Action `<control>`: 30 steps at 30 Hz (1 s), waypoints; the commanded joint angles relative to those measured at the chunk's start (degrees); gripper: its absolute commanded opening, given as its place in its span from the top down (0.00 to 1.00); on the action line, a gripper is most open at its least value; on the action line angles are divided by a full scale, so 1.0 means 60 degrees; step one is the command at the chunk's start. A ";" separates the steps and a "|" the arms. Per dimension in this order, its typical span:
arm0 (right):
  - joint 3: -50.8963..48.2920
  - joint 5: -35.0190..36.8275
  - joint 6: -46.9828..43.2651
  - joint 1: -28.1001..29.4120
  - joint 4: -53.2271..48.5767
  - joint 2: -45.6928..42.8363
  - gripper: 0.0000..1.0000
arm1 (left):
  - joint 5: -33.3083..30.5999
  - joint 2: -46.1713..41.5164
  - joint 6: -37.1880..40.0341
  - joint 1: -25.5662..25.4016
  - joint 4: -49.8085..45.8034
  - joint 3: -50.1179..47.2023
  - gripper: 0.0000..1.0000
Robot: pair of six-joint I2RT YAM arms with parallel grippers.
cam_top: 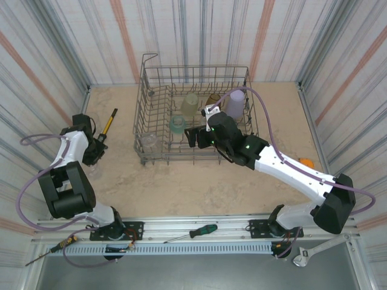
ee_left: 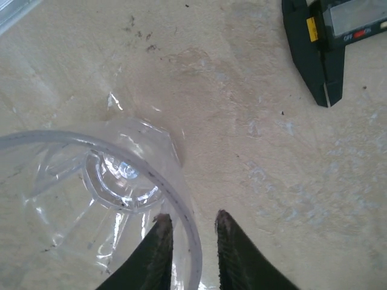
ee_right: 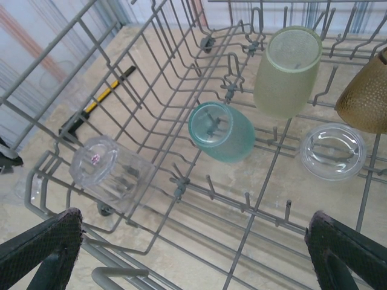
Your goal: Load the cups into the dish rack
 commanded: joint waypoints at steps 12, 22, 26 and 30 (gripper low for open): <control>-0.0187 0.0104 0.0172 -0.0124 0.0025 -0.0407 0.01 | 0.3719 -0.1328 0.0885 0.0054 0.1180 -0.0718 1.00; -0.0269 -0.0137 0.0082 -0.0206 0.0065 -0.0620 0.01 | 0.4328 -0.2630 0.1410 0.0043 0.1327 -0.0903 1.00; -0.0270 -0.0167 0.0134 -0.0199 0.0035 -0.0551 0.01 | 0.4562 -0.2719 0.1499 0.0048 0.1295 -0.0678 1.00; -0.0237 -0.0236 0.0225 -0.0190 -0.0072 -0.0436 0.01 | 0.4347 -0.2833 0.1685 0.0039 0.1227 -0.0368 1.00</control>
